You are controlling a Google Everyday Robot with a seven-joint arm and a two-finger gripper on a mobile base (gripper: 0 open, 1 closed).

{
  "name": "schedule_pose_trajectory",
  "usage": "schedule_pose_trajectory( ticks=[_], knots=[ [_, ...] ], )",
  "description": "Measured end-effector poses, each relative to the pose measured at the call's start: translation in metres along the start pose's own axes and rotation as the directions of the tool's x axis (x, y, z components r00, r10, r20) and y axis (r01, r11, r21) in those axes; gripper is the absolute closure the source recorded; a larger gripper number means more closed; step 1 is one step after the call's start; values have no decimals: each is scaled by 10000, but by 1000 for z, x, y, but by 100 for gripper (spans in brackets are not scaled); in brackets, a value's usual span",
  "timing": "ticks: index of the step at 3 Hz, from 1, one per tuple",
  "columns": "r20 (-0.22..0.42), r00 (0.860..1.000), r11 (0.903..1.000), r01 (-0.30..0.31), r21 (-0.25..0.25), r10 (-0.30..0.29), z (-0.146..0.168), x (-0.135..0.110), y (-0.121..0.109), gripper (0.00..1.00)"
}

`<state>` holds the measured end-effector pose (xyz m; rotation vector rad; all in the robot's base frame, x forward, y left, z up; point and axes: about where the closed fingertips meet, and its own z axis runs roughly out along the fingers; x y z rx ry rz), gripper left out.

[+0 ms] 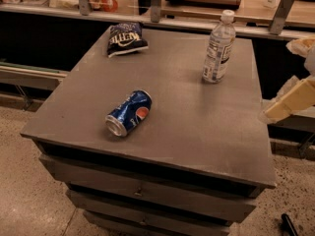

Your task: Move blue plastic bottle near blue chip bag

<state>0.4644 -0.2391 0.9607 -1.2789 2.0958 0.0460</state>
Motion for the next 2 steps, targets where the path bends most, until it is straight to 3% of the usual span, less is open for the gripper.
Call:
schedule_pose_trajectory(
  ticks=[1, 2],
  knots=[
    [1735, 9838, 9951, -604, 789, 459, 6, 1, -23, 0],
    [3193, 9453, 9814, -1201, 1498, 669, 18, 0, -47, 0]
  ],
)
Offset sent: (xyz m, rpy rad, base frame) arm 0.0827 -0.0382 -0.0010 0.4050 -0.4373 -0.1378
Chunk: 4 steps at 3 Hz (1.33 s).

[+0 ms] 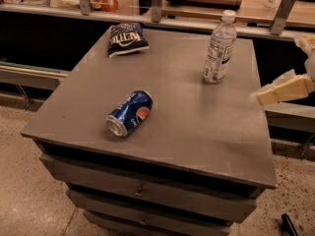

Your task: Move blue plastic bottle near blue chip bag

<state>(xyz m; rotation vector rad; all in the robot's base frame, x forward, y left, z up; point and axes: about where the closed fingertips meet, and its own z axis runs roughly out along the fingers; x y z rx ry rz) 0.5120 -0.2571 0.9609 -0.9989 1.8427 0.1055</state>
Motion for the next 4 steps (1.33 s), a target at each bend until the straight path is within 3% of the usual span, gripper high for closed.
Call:
schedule_pose_trajectory(
  ticks=[1, 2, 3, 4],
  knots=[
    [1044, 9919, 9937, -808, 771, 726, 15, 10, -18, 0],
    [2171, 9616, 9711, -1991, 1315, 1678, 34, 23, -33, 0],
    [2729, 9393, 9564, -2537, 1445, 2080, 44, 22, -39, 0],
    [2721, 9402, 9575, -2501, 1436, 2048, 44, 19, -39, 0]
  ],
)
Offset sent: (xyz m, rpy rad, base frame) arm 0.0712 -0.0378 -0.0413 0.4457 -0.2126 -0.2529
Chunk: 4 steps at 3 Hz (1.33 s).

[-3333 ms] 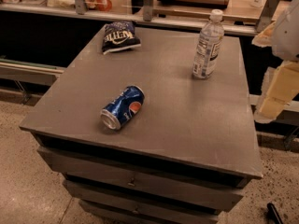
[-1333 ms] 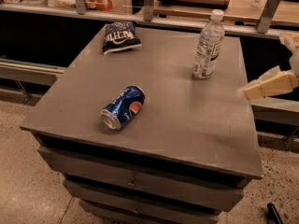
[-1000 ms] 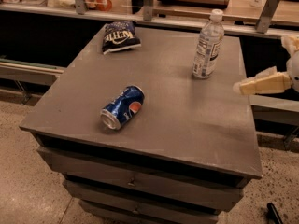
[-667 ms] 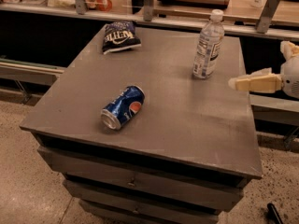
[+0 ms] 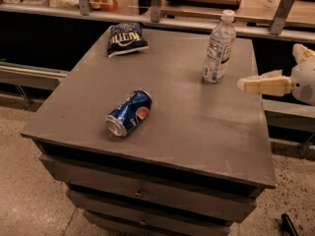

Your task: Move blue plastic bottle near blue chip bag

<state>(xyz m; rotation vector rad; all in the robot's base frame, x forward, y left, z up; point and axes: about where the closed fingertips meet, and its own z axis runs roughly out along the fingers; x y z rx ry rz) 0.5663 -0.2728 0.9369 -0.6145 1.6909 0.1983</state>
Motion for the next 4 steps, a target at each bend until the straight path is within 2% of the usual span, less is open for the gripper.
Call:
schedule_pose_trajectory(
  ticks=[2, 4],
  knots=[
    [579, 9945, 9952, -844, -492, 872, 61, -5, 24, 0],
    [1254, 9822, 9891, -1324, -639, 1396, 104, 0, 30, 0]
  ],
)
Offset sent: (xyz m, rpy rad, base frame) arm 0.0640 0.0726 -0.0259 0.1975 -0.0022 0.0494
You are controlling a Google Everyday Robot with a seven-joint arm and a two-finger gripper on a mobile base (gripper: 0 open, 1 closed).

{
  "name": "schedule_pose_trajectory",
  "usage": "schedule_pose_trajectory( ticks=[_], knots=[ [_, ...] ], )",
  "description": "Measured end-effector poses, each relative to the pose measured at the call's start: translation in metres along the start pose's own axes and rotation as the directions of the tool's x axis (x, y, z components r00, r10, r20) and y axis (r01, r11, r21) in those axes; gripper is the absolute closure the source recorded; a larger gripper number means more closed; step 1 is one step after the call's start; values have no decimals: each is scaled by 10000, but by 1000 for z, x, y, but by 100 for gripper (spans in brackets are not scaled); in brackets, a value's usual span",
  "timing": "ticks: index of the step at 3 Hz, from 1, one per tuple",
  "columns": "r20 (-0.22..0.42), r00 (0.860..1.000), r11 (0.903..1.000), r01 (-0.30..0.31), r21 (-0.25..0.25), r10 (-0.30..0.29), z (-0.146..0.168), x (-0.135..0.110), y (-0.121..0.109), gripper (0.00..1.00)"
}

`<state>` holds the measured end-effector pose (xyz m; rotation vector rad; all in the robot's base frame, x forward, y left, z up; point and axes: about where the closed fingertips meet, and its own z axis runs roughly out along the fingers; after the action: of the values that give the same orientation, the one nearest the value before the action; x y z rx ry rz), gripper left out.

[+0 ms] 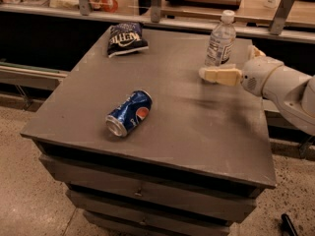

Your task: Move blue plastic bottle near blue chip bag

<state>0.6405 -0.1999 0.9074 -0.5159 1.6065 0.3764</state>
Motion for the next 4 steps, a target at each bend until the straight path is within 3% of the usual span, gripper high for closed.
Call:
schedule_pose_trajectory(
  ticks=[2, 3, 4],
  knots=[
    [394, 9992, 9993, 129, -355, -115, 29, 6, -9, 1],
    [678, 9976, 9958, 176, -902, -115, 44, 2, -11, 17],
    [650, 9974, 9914, 401, -1247, -322, 54, -2, -14, 40]
  ],
)
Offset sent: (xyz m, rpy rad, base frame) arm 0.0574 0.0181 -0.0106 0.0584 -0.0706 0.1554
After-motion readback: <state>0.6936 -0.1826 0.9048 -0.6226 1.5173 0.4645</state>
